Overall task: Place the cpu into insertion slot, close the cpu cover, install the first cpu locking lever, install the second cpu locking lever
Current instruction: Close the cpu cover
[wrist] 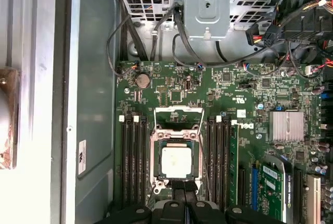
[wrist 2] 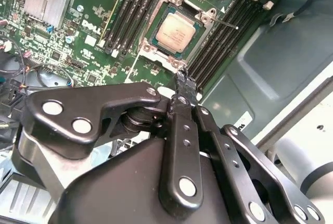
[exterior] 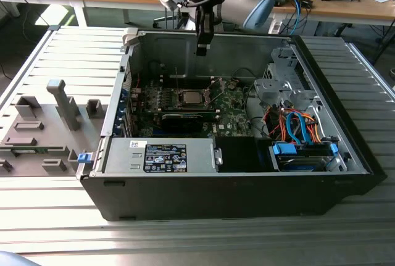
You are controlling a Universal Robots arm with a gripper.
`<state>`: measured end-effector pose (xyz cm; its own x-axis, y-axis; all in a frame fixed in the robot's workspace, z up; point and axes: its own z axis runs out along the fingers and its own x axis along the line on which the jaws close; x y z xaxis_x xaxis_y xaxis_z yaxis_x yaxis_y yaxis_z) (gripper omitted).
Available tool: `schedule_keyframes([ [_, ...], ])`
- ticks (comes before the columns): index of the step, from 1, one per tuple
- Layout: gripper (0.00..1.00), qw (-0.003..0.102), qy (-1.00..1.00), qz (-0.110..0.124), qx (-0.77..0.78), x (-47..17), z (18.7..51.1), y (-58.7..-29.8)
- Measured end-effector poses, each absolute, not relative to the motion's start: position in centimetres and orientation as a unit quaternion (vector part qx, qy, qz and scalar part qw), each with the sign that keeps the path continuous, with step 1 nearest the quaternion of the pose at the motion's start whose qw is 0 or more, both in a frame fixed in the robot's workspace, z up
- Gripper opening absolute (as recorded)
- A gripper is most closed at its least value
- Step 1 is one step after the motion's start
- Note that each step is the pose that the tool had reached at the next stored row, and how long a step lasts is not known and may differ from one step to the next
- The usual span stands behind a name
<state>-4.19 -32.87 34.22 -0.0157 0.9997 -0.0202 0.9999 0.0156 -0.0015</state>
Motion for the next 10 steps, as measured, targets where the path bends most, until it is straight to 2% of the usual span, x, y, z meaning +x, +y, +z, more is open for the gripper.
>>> schedule_keyframes([
  [10, 0.11, 0.007, 0.713, -0.008, 0.701, -4.15, 34.25, -32.88],
])
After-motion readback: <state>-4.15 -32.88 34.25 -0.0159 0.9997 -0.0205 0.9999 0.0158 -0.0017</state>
